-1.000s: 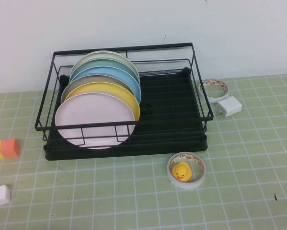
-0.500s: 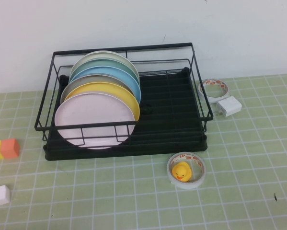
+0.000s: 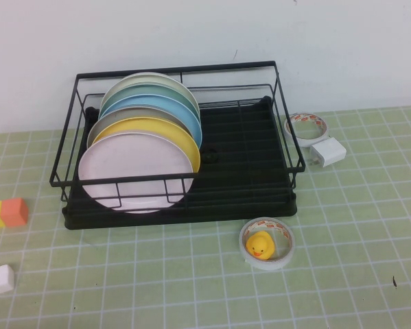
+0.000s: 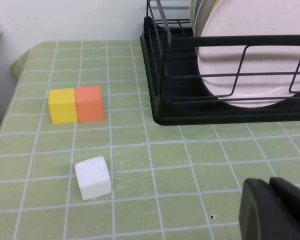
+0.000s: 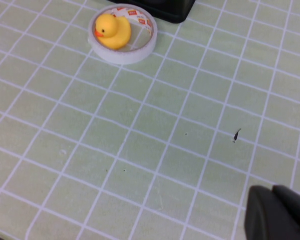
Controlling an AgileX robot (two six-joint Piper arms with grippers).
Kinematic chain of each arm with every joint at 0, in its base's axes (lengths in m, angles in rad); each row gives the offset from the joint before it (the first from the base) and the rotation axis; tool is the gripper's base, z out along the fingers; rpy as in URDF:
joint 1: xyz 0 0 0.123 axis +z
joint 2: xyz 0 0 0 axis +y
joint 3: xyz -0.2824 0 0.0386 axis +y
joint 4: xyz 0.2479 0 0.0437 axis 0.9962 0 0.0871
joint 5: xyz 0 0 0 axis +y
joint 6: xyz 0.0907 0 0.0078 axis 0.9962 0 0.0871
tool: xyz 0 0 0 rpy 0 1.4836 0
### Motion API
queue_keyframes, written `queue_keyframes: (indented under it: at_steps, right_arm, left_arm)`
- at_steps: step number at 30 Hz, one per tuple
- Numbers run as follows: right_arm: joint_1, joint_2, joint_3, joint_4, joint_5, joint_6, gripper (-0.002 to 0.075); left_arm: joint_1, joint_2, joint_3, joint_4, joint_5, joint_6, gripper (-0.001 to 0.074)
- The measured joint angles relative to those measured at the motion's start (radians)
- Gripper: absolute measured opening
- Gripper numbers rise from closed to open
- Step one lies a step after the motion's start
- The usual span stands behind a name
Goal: Place plate on rack
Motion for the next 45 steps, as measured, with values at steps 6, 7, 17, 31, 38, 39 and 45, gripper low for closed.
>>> queue_keyframes:
  at_steps: [6, 7, 17, 31, 38, 39, 45]
  right_arm:
    - [0.0, 0.0, 0.0, 0.0, 0.0, 0.0, -0.0002]
    - [0.0, 0.0, 0.0, 0.0, 0.0, 0.0, -0.0002]
    - [-0.07, -0.042, 0.029, -0.011, -0.049, -0.004, -0.0002]
    - [-0.442, -0.344, 0.256, -0.029, -0.352, -0.022, -0.0002]
    - [-0.446, -0.429, 0.327, -0.029, -0.321, -0.022, -0.0002]
    - [-0.446, -0.429, 0.339, -0.029, -0.316, -0.022, -0.0002]
    - [-0.446, -0.429, 0.366, -0.031, -0.305, -0.012, -0.0002]
  left_arm:
    - [0.0, 0.0, 0.0, 0.0, 0.0, 0.0, -0.0001]
    - [0.0, 0.0, 0.0, 0.0, 0.0, 0.0, -0.0001]
    - [0.0, 0.0, 0.0, 0.0, 0.0, 0.0, -0.0001]
    - [0.0, 0.0, 0.0, 0.002, 0.0, 0.004, -0.0001]
    - [0.0, 0.0, 0.0, 0.002, 0.0, 0.004, -0.0001]
    - [0.0, 0.0, 0.0, 0.002, 0.0, 0.004, -0.0001]
    - [0.0, 0.0, 0.0, 0.002, 0.001, 0.004, -0.0001]
